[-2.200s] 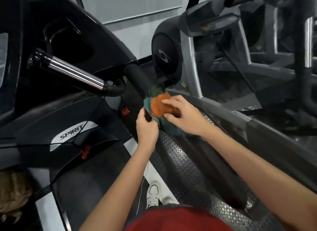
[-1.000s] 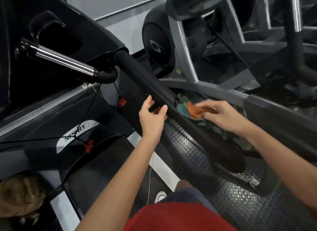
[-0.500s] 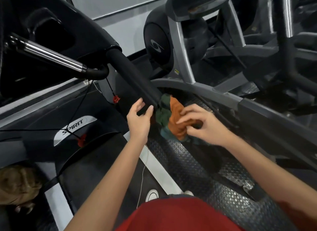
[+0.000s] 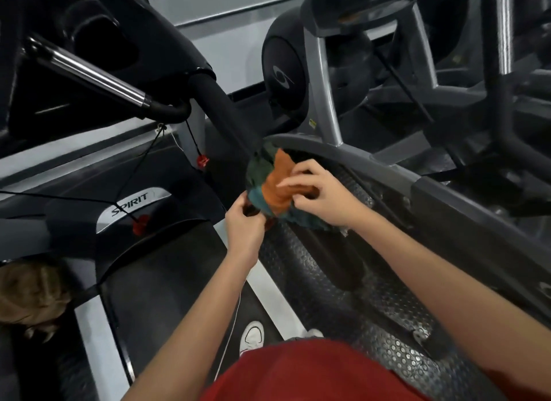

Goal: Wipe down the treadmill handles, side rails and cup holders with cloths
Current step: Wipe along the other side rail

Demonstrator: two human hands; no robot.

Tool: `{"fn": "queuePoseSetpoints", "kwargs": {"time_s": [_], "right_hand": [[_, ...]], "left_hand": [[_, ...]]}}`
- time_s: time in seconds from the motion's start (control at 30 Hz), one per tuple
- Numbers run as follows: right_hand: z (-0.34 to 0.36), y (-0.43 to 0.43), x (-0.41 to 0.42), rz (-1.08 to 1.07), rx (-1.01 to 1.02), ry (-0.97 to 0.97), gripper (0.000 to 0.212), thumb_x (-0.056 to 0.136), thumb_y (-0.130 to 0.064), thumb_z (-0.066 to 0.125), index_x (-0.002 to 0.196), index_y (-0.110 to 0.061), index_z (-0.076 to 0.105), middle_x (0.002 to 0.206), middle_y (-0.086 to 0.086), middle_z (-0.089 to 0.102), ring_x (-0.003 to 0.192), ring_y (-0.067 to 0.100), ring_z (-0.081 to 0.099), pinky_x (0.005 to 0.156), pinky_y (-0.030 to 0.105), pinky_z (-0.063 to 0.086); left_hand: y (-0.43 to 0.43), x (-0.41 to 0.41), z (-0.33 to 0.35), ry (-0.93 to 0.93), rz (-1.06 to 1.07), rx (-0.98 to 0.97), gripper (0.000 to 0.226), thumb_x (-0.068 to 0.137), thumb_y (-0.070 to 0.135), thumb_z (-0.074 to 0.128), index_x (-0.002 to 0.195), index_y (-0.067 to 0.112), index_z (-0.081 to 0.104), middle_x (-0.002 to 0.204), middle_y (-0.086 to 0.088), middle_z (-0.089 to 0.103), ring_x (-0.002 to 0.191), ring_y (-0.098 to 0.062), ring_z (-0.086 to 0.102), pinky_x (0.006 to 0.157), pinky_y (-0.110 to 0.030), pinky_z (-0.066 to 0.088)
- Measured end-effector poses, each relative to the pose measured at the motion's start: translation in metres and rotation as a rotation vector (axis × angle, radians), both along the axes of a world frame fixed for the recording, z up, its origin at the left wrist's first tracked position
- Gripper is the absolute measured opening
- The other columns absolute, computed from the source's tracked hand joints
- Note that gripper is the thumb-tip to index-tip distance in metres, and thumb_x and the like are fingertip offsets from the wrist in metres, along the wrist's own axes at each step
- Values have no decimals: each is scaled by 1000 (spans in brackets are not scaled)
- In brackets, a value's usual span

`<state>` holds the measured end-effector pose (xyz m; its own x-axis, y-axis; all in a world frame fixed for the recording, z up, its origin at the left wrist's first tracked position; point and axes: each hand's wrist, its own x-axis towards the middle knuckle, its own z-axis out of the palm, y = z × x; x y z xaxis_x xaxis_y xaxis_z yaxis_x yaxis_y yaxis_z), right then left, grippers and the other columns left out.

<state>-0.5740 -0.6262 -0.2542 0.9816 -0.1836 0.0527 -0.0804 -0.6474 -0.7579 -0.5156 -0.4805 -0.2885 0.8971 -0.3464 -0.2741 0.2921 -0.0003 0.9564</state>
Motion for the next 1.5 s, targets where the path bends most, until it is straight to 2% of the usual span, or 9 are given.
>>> {"fn": "queuePoseSetpoints", "kwargs": {"time_s": [0.13,0.23,0.33,0.53,0.73,0.93,1.03,1.2,1.5], "right_hand": [[6,13,-52,0,-134,47,21,65,-39,48,74,-36,67,97,-14,43,101,20,48,90,18,29],[1,12,-56,-8,-172,24,25,67,-38,49,81,-35,69,99,-13,44,100,20,49,89,14,28],[-5,4,-34,-73,77,8,29,80,-19,60,106,-31,64,107,-2,49,98,2,52,92,16,34],[-16,-7,-43,-292,485,62,33,91,4,46,105,-23,61,97,-10,64,80,-11,59,75,4,40],[-15,1,-88,-339,302,-11,40,79,14,52,86,-24,64,94,5,61,87,7,58,80,11,41],[-9,16,-76,-127,3,7,33,76,-28,56,107,-32,66,112,-8,50,106,14,51,96,20,37],[-5,13,-52,-210,268,39,34,88,-9,56,119,-22,59,115,-2,54,99,-1,53,86,1,35],[-10,8,-63,-371,637,90,28,96,-6,44,112,-24,57,93,-16,63,73,-17,60,63,0,42],[-16,11,-116,-284,267,-37,35,86,6,56,100,-25,62,99,-7,56,94,-14,52,86,2,34]], "left_hand": [[1,-11,2,-35,0,43,58,80,-17,56,130,12,53,122,2,59,104,-3,58,91,-18,48],[2,-19,2,-43,-11,44,61,79,-21,50,129,12,53,124,-2,60,107,-8,57,93,-21,48],[3,-26,2,-3,-21,4,54,80,-12,62,127,13,56,108,6,66,100,-12,63,90,-38,53],[4,-35,5,51,-55,-43,59,86,-3,61,138,17,43,122,4,57,82,1,66,85,-34,55],[1,-39,3,60,-27,-41,59,86,-3,60,139,15,42,123,2,56,86,-5,64,83,-31,54],[1,-36,-4,15,-8,5,60,80,-12,62,133,13,50,127,-4,59,115,-16,57,98,-41,48],[2,-38,-3,32,-19,-13,58,83,-4,63,135,16,47,123,1,61,107,-15,61,93,-43,51],[4,-40,2,46,-37,-35,58,85,0,62,138,18,43,122,4,58,95,-4,62,91,-37,53],[3,-38,0,44,-26,-12,58,84,1,64,136,20,46,124,1,59,98,-10,63,91,-38,53]]}}
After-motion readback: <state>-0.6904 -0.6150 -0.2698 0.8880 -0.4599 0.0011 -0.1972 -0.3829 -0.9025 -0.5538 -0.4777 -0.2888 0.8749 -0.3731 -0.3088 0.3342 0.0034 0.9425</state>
